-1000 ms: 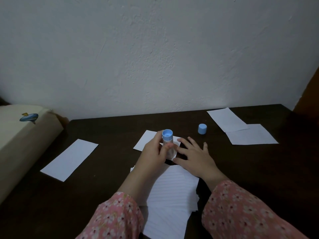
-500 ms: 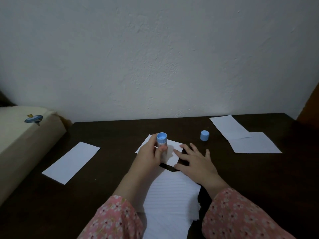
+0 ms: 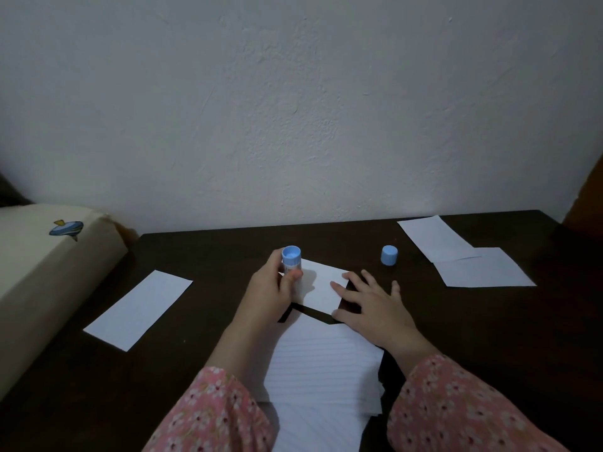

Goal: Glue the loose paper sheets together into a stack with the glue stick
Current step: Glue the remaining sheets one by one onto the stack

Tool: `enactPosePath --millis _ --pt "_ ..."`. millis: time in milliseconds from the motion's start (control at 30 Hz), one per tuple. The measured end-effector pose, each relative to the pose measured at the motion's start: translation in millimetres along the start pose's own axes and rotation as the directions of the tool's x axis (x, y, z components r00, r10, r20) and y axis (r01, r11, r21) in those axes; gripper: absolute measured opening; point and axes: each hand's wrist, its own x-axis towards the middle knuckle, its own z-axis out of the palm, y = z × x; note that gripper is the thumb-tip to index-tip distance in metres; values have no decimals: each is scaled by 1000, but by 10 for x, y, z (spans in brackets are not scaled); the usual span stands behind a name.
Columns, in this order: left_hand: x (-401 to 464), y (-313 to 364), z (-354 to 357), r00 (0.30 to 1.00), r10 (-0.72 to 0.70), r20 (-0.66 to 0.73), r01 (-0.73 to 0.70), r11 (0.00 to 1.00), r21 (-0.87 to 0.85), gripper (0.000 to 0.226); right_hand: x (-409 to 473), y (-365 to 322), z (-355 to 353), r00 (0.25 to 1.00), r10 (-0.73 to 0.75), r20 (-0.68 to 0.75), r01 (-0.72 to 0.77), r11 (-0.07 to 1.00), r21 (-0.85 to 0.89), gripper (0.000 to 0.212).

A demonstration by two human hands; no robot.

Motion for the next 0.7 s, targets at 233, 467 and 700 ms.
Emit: enactPosePath --millis 233,467,700 --pt "56 -111 -78 992 -60 -109 63 998 17 42 -28 -10 -15 1000 -15 -12 15 1000 8 58" --pt "90 -203 -160 976 -130 -176 131 991 -8 45 -32 -8 -4 1000 -16 -22 16 1000 10 58" --pt "40 -231 -246 823 -443 -355 229 831 -506 38 -43 -11 -7 999 -18 -40 19 1000 17 58"
